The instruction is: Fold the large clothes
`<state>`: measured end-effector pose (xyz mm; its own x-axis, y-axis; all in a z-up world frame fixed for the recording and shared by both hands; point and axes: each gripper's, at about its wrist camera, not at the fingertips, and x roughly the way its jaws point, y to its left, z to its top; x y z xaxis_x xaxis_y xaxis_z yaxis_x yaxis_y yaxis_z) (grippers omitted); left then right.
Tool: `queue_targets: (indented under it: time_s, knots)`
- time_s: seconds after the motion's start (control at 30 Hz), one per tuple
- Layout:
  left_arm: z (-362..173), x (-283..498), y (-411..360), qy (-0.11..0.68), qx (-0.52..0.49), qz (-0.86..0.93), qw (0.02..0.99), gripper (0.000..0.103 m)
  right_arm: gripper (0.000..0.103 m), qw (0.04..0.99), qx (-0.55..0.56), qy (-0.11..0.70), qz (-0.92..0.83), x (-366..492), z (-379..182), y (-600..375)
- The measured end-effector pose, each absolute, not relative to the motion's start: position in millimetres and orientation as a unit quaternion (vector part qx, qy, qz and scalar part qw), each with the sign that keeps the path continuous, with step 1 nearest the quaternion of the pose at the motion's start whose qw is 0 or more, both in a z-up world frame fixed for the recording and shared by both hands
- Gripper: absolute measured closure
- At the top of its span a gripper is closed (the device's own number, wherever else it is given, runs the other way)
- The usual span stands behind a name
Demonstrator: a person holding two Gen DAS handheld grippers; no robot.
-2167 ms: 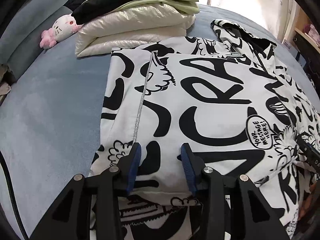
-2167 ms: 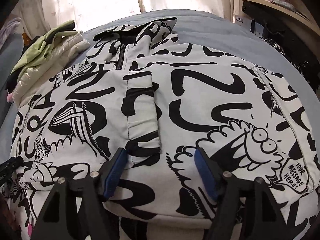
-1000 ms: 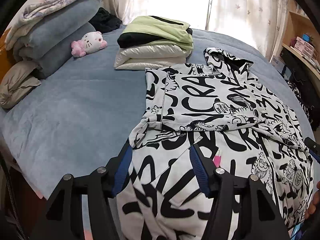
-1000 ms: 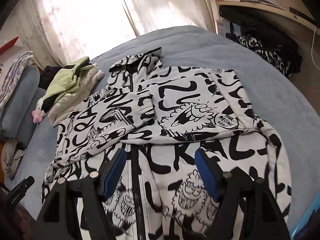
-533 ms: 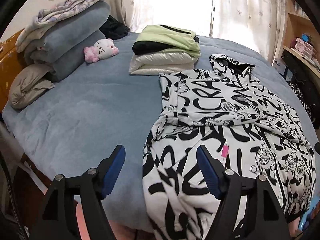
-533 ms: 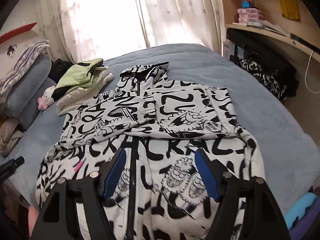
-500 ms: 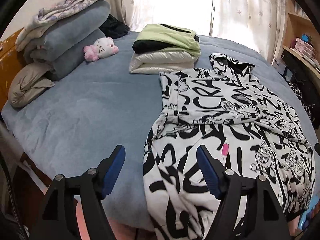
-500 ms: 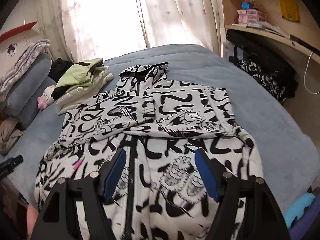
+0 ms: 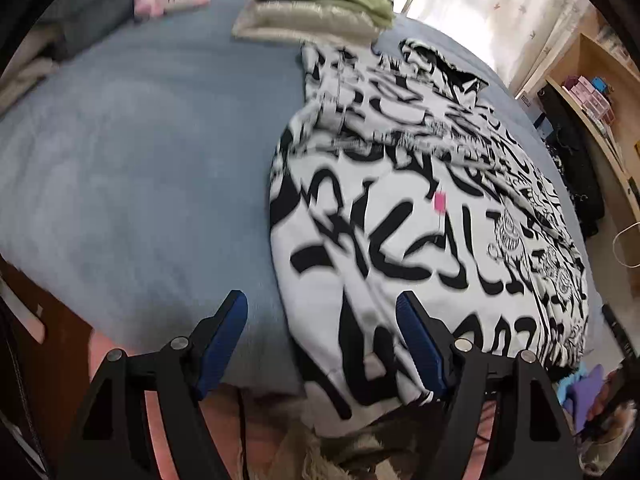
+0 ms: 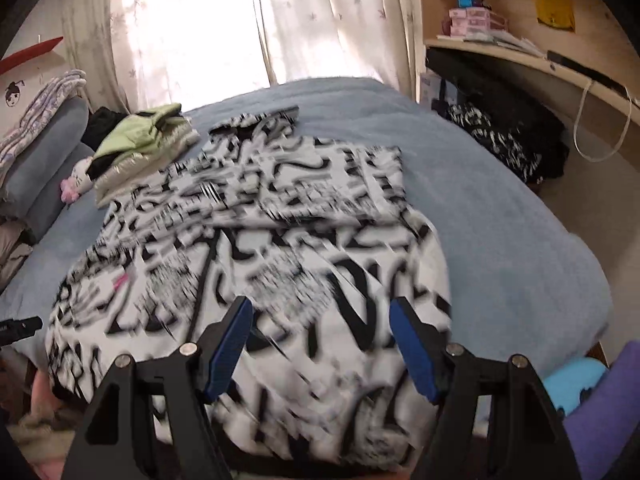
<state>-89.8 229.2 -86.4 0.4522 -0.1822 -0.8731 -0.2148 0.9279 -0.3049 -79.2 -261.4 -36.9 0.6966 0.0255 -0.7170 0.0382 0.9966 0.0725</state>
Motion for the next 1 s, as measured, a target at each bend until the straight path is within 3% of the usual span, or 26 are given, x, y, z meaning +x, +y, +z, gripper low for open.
queue_targets:
  time_s: [0.3,0.63,0.87,1.0]
  knots:
    - [-119,-82,226,0.542,-0.230,-0.015,0.808,0.028,0.032,0.888,0.168,0.427,-0.025,-94,-76,-330]
    - [-133,-71,217,0.548,-0.225,-0.013,0.805,0.015,0.032,0.867,0.215,0.448,0.025,-87,-107,-332]
    - [-129,-73,200,0.544,-0.201,-0.028,0.814,0.015,0.051,0.865,0.219,0.441,0.098,-86,-105,-319]
    - [-127,-76,187,0.543,-0.192,-0.052,0.816,0.015,0.051,0.861,0.239,0.430,0.129,-85,-101,-319]
